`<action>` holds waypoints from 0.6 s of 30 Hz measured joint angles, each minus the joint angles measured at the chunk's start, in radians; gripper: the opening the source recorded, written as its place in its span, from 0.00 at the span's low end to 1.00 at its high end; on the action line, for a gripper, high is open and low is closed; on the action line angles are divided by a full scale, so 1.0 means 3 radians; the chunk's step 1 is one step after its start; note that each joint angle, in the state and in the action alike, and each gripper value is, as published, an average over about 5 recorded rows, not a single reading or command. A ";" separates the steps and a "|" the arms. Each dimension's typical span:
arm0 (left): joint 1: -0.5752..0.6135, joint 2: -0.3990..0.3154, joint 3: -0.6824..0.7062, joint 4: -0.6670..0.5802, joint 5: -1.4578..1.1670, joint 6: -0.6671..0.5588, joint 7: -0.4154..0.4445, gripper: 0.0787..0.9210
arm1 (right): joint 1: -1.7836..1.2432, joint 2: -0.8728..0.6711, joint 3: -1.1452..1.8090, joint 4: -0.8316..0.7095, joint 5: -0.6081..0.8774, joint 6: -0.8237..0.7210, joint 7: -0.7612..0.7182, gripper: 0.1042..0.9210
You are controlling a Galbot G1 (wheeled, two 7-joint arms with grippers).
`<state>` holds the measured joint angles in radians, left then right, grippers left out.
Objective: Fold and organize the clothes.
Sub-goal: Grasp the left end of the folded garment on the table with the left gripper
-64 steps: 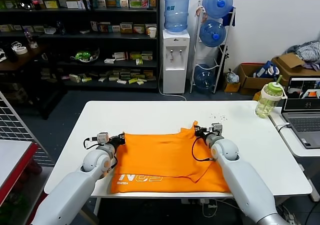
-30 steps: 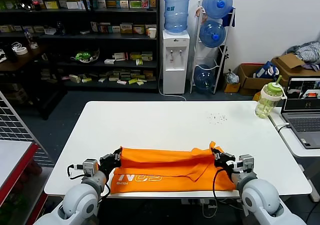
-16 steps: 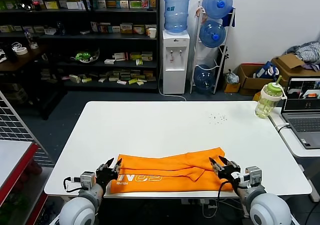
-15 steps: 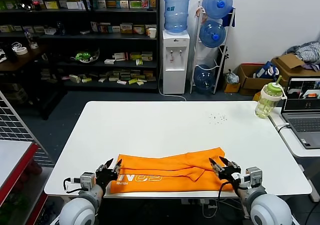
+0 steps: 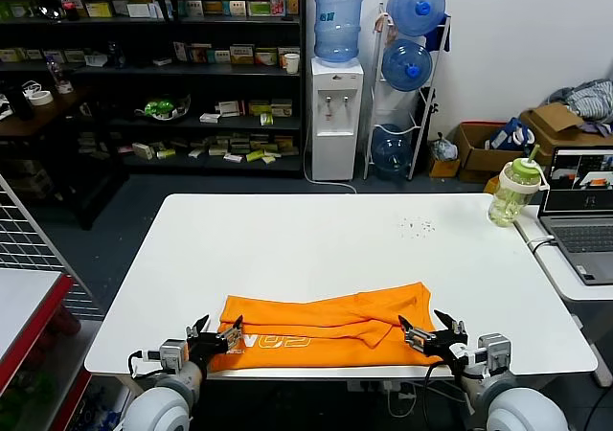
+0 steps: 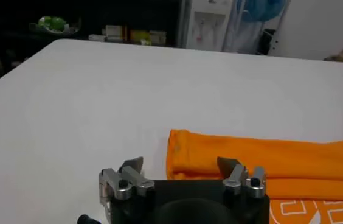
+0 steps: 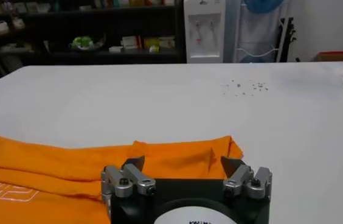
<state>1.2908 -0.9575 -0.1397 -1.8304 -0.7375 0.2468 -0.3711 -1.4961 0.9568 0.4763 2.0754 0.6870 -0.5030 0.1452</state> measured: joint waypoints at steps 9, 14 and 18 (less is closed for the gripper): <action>0.0029 -0.0028 0.0031 0.0025 -0.0033 -0.0018 -0.0018 0.56 | 0.0011 0.0006 -0.0011 -0.0012 -0.0001 -0.0002 0.0003 0.88; 0.0030 -0.0047 0.0035 0.0026 -0.0060 -0.0020 -0.0035 0.38 | 0.0014 0.0016 -0.0014 -0.0019 -0.0005 0.0004 0.0010 0.88; 0.0029 -0.0072 0.0044 0.0022 -0.0072 -0.0021 -0.0043 0.24 | 0.0015 0.0026 -0.0015 -0.0020 -0.0010 0.0014 0.0017 0.88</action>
<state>1.2996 -0.9790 -0.1265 -1.8236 -0.7589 0.2406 -0.3840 -1.4915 0.9646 0.4718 2.0692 0.6839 -0.4988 0.1503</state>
